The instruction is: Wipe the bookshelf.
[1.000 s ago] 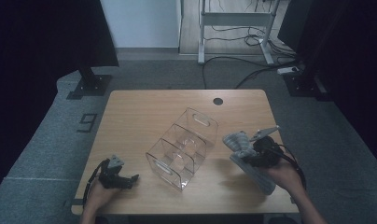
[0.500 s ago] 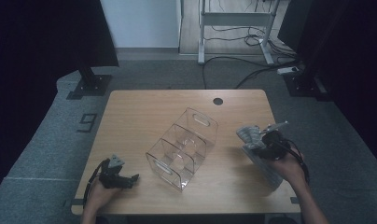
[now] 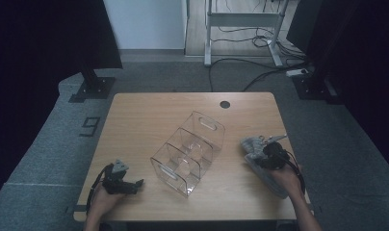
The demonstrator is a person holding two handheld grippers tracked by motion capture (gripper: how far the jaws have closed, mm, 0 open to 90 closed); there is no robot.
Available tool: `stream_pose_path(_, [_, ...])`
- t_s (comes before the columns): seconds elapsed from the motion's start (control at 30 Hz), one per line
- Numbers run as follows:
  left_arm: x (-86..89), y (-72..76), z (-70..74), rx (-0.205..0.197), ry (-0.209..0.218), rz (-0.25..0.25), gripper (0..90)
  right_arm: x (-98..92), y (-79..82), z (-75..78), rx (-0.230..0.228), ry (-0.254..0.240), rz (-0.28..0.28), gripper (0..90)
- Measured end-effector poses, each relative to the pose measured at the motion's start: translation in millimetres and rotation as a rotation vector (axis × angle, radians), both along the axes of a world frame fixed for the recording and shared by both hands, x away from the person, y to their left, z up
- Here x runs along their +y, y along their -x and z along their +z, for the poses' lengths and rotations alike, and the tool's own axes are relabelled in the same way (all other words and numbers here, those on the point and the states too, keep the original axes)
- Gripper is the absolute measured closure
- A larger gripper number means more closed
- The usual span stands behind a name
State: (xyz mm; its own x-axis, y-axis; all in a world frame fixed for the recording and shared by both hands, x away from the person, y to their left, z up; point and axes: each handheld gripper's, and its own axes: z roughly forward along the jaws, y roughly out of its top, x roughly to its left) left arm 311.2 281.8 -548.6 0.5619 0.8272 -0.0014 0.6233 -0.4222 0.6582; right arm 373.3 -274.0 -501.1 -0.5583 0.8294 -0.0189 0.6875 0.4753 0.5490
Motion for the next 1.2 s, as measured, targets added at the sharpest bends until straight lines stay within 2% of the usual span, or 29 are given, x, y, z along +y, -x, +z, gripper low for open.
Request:
stream_pose_path(0.13, [-0.4,-0.2,0.2,0.003,0.0,0.002,0.0,0.3,-1.9,-15.0,0.009,-0.009,-0.002,55.5])
stream_pose_path(0.27, [-1.0,-0.8,1.0,0.012,-0.004,0.003,0.0,-0.1,-1.2,-21.0,0.002,-0.019,-0.006,50.4])
stream_pose_path(0.43, [-2.8,-0.4,4.9,0.045,-0.016,0.008,0.0,-3.9,0.0,-19.6,-0.011,-0.035,-0.025,33.6])
stream_pose_path(0.57, [-4.3,3.9,12.7,0.04,0.018,0.005,0.0,-4.8,3.0,-10.9,-0.057,-0.056,-0.038,26.4])
stream_pose_path(0.63, [-5.9,6.6,17.8,0.026,0.041,0.004,0.0,-4.4,4.9,-2.9,-0.085,-0.071,-0.033,24.8])
stream_pose_path(0.77, [-11.2,14.1,31.6,-0.008,0.088,-0.033,0.0,1.7,9.0,14.7,-0.136,-0.1,-0.015,25.7])
stream_pose_path(0.9, [-20.4,19.2,41.8,-0.052,0.101,-0.076,0.0,14.5,11.2,27.1,-0.164,-0.117,0.025,27.6])
stream_pose_path(1.03, [-28.7,22.7,48.6,-0.093,0.126,-0.109,0.0,33.1,10.2,30.4,-0.162,-0.133,0.079,28.1])
stream_pose_path(1.2, [-35.7,24.8,53.0,-0.127,0.133,-0.117,2.3,56.3,4.7,28.5,-0.132,-0.162,0.151,30.1])
